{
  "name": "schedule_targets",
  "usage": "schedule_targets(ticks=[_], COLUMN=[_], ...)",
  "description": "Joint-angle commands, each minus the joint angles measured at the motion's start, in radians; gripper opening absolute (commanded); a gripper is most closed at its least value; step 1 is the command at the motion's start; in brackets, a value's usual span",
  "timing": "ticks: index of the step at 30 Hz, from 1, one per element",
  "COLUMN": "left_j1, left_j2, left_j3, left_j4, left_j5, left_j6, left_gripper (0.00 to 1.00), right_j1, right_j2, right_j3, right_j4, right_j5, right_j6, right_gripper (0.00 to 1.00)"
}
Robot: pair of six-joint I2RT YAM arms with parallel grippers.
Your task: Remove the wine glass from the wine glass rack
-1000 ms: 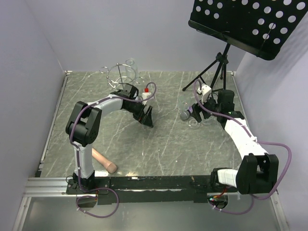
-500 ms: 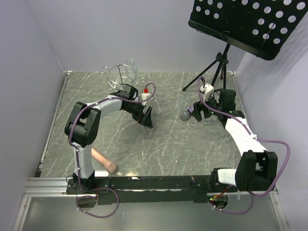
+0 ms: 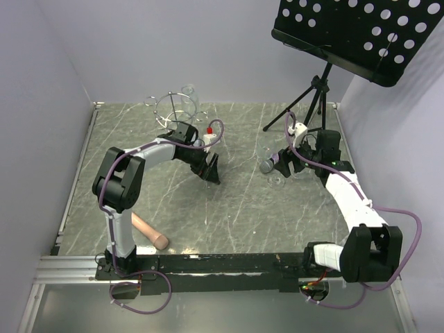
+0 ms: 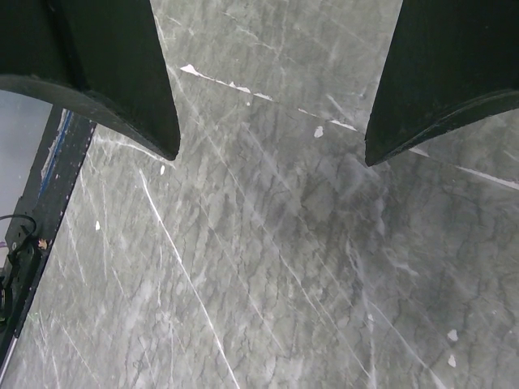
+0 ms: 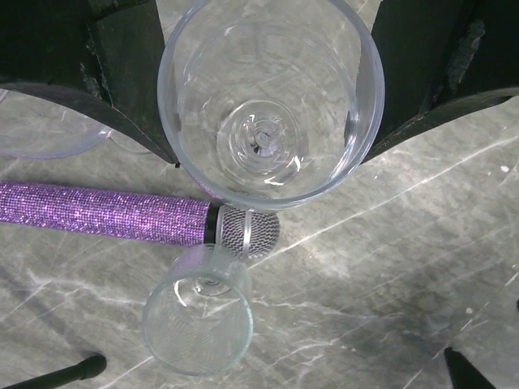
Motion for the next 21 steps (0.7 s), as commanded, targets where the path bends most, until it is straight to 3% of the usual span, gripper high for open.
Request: schedule_targets(ticks=[1,14,21], left_j1=[0.002,0.002,0.002], left_j2=[-0.053,-0.045,-0.048], left_j3=[-0.014,-0.01,-0.019], left_j4=[0.034,0.026,0.032], left_j5=[0.012,0.003,-0.002], left_j6=[-0.003,0.002,-0.006], left_gripper=[1.0,1.0,1.0], right_j1=[0.004,0.037,0.04], right_j2=[-0.061,-0.035,-0.029], right_j3=[0.035,0.035,0.043], right_j4=[-0.012,-0.021,-0.033], right_j5=[-0.033,-0.032,-0.017], right_j6=[-0.028,-0.013,-0.009], right_gripper=[0.56,0.65,0.77])
